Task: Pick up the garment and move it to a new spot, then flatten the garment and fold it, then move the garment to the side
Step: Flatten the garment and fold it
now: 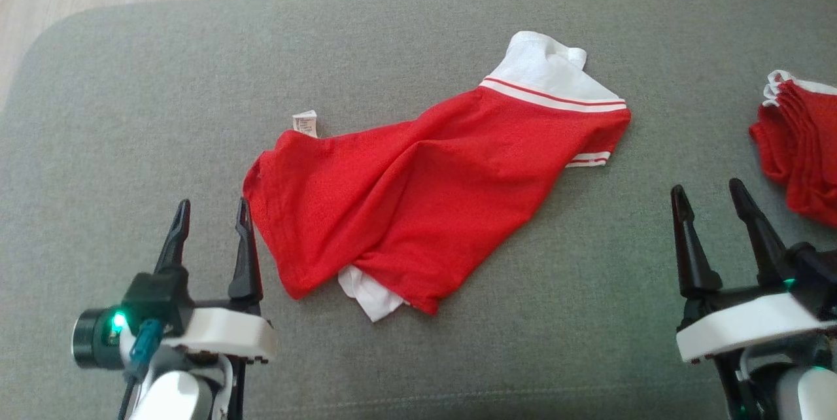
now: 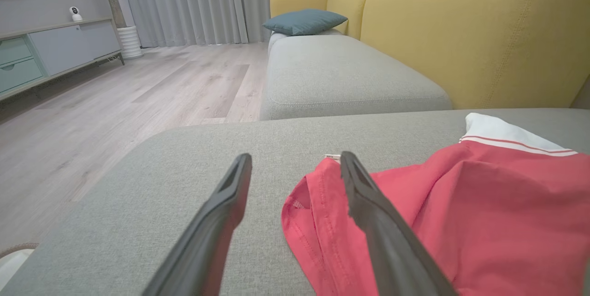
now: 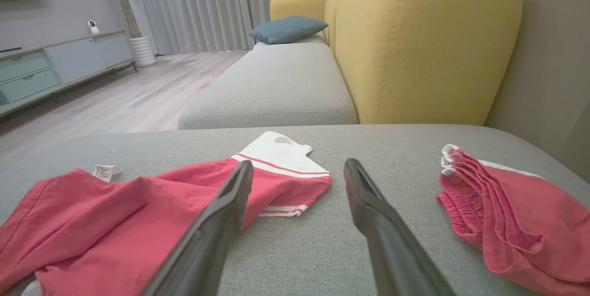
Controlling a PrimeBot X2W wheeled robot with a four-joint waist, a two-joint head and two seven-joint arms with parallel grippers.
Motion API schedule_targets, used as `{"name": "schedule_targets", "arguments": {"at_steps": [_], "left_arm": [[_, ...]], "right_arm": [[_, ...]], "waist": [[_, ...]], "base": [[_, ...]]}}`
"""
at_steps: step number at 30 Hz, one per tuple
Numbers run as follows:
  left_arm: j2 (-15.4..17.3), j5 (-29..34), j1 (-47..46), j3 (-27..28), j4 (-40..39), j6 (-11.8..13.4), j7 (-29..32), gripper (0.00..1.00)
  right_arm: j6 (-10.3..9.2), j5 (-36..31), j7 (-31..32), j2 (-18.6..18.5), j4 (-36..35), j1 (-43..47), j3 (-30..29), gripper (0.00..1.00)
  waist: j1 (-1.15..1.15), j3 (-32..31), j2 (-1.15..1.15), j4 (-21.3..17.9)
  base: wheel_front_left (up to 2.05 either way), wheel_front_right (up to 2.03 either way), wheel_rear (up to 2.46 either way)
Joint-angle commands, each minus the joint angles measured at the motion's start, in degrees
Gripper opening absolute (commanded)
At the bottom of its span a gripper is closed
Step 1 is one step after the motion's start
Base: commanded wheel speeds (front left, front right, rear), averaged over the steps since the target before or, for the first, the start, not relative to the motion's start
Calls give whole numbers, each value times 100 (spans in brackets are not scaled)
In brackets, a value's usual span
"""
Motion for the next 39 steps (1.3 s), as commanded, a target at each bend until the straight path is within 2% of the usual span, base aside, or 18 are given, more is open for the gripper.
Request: {"name": "schedule_targets", "arguments": {"at_steps": [1,14,19,20,23,24,30,36,37,38,39], "left_arm": [[135,45,-182,262,-233,21,-23,100],[147,-63,-278,217,-221,-51,28,100],[198,-132,-761,63,-32,-369,312,100],[226,-157,-1105,-39,133,-556,583,100],[263,-210,-1662,-176,486,-828,1087,100],[263,-210,-1662,-176,486,-828,1087,100],[283,-367,-2594,-303,1434,-1221,1943,100],[326,-455,-3050,-313,2050,-1345,2366,100],[330,-468,-3095,-316,2114,-1370,2381,67],[331,-481,-3135,-323,2173,-1395,2403,27],[328,-491,-3170,-322,2216,-1406,2399,0]], "right_arm": [[19,-23,28,-73,-248,-78,121,100],[19,31,28,-38,-269,-130,134,100],[19,52,25,-18,-275,-190,142,100],[19,59,21,-15,-271,-238,159,100],[19,79,1,-41,-229,-344,193,100],[19,79,1,-41,-229,-344,193,100],[19,102,-46,-37,-142,-521,283,100],[19,133,-116,-16,-41,-597,286,100],[19,135,-127,-13,-29,-605,282,100],[19,137,-137,-9,-18,-612,278,100],[19,141,-148,-7,-8,-617,271,100]], "waist": [[0,12,0,3],[0,111,0,-2],[0,305,0,-7],[0,399,0,-14],[0,556,0,-51],[0,556,0,-51],[0,807,0,-178],[0,959,0,-289],[0,977,0,-303],[0,990,0,-312],[0,1000,0,-318]], "base": [[0,0,0],[0,0,0],[0,0,0],[0,0,0],[0,0,0],[0,0,0],[0,0,0],[0,0,0],[0,0,0],[0,0,0],[0,0,0]]}}
